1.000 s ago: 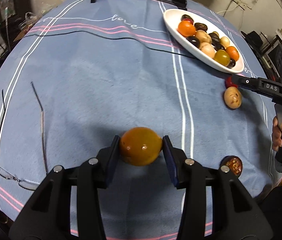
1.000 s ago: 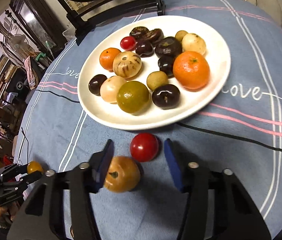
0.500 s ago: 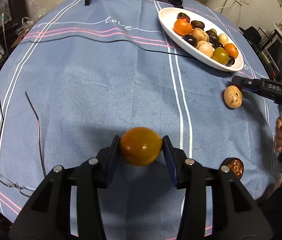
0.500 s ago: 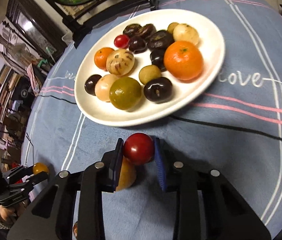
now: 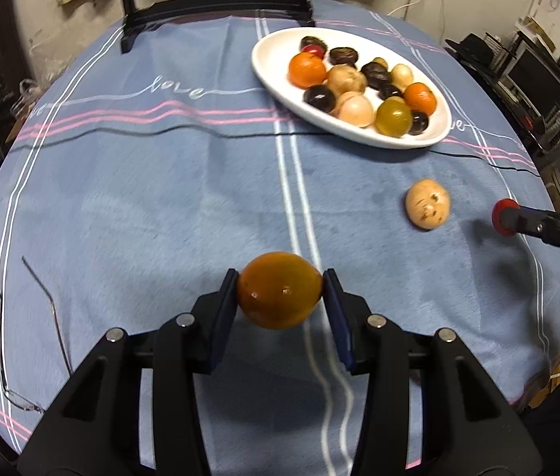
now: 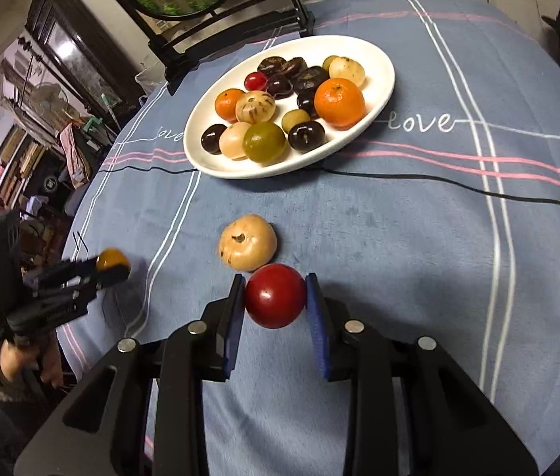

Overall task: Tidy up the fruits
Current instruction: 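Grasp the red tomato with the right tool while the left tool holds the orange-yellow fruit, then carry both fruits over the plate and open both tools to release them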

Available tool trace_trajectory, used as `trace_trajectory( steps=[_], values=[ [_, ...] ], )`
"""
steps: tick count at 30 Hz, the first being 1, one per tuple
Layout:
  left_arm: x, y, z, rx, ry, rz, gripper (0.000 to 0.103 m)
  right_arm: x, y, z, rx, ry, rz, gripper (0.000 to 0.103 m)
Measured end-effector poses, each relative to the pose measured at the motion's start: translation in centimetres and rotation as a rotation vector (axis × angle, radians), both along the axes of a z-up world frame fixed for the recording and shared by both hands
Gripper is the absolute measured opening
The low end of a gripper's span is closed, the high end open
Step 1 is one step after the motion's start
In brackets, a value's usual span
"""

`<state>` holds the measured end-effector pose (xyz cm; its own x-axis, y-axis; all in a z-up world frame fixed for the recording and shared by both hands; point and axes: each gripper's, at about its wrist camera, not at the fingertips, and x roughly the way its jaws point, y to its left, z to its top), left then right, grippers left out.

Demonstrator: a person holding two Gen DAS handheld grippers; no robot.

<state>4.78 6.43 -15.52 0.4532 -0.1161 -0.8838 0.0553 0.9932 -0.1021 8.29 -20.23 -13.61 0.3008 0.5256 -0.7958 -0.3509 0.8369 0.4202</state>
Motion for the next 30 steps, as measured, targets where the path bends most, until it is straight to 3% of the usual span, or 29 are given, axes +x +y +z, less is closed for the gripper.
trace_trajectory(
  steps=[16,30],
  values=[
    [3.4,-6.3,4.7,0.060,-0.135,-0.165,0.044,-1.9,-4.7,3.2,-0.008,-0.091,-0.106,0.031],
    [8.8,-7.0,5.6,0.066,-0.153,-0.179,0.044,1.5,-3.9,4.6,0.011,-0.116,-0.097,0.031]
  ],
)
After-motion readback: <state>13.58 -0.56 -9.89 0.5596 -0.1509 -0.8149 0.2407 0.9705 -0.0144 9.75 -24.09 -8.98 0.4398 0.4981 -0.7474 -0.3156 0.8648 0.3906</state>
